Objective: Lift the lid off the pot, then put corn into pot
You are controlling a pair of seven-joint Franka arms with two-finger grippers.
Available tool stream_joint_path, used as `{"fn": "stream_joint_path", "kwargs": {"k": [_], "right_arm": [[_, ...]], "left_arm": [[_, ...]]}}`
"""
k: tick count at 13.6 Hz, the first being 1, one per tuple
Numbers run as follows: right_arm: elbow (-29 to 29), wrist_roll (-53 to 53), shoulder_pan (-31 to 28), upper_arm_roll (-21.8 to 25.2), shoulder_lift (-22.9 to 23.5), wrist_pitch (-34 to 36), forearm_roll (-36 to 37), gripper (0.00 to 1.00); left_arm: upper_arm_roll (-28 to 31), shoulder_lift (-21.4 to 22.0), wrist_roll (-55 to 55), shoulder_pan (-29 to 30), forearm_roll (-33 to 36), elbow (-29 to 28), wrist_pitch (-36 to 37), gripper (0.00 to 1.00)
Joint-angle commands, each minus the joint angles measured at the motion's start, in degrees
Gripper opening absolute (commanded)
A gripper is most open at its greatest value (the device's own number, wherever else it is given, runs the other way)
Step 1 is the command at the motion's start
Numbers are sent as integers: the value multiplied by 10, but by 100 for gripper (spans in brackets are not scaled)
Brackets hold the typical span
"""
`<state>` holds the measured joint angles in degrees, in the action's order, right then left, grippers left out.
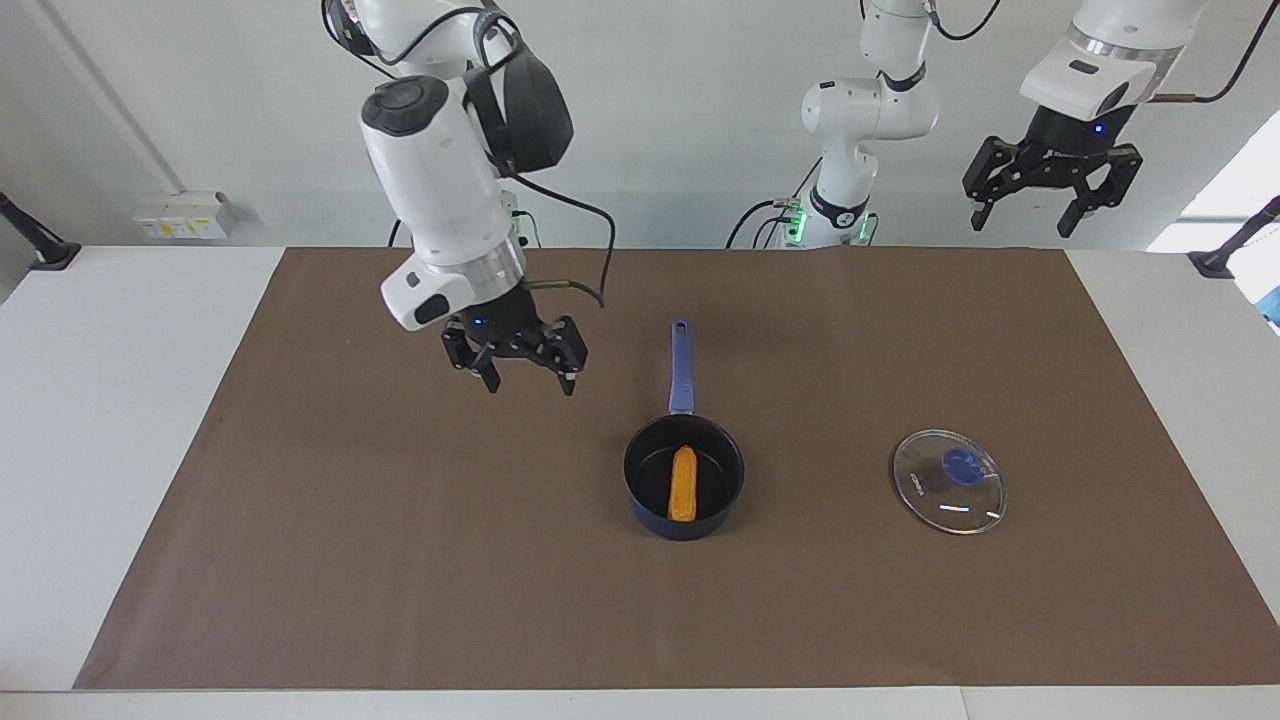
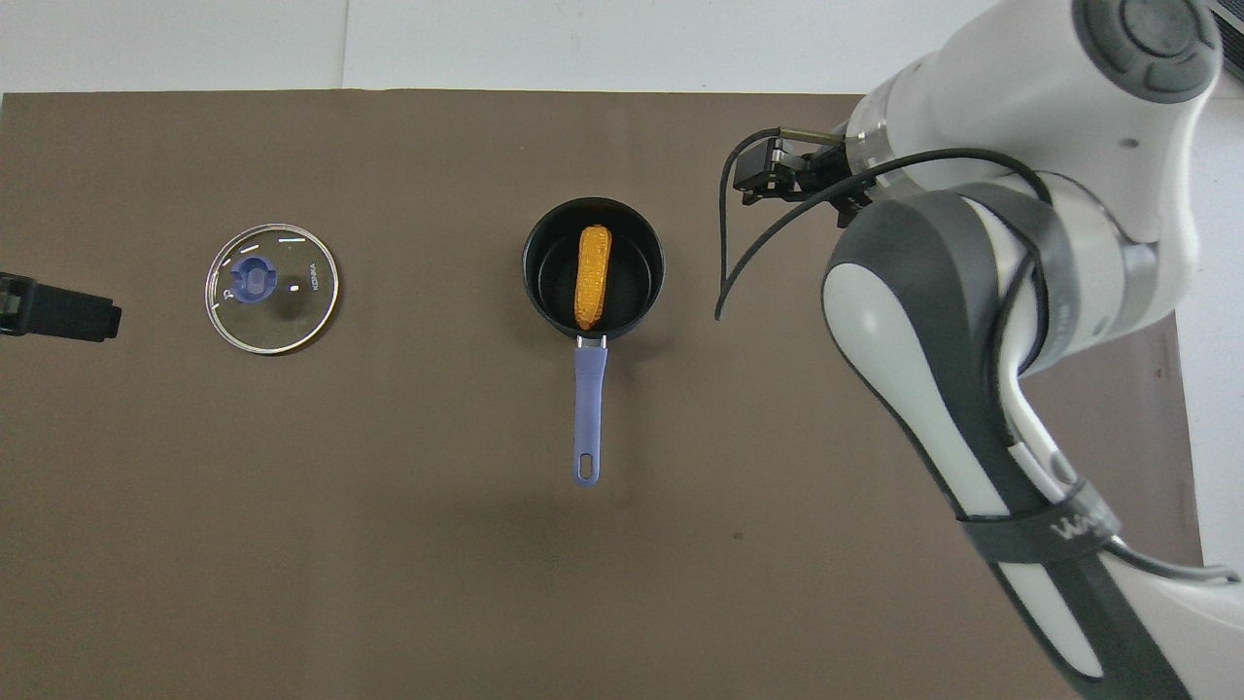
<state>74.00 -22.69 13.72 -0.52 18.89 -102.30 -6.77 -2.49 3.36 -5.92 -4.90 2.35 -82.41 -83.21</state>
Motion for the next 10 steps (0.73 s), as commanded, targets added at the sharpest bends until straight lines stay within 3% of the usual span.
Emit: {"fn": "stream_joint_path", "kwargs": {"k": [1,4,10], "right_arm": [[17,65,-44,-7,-51,54,7,100],[17,118,-76,-7,-84,111,7,100],[19,144,-84,-5,-117,178,11,100]], "left_arm": [[5,-1,-16,-2,12,-9,18,100],[11,5,-37,6,6,-13,19,100],[13,8,-38,21,6,-19,23,100]]}}
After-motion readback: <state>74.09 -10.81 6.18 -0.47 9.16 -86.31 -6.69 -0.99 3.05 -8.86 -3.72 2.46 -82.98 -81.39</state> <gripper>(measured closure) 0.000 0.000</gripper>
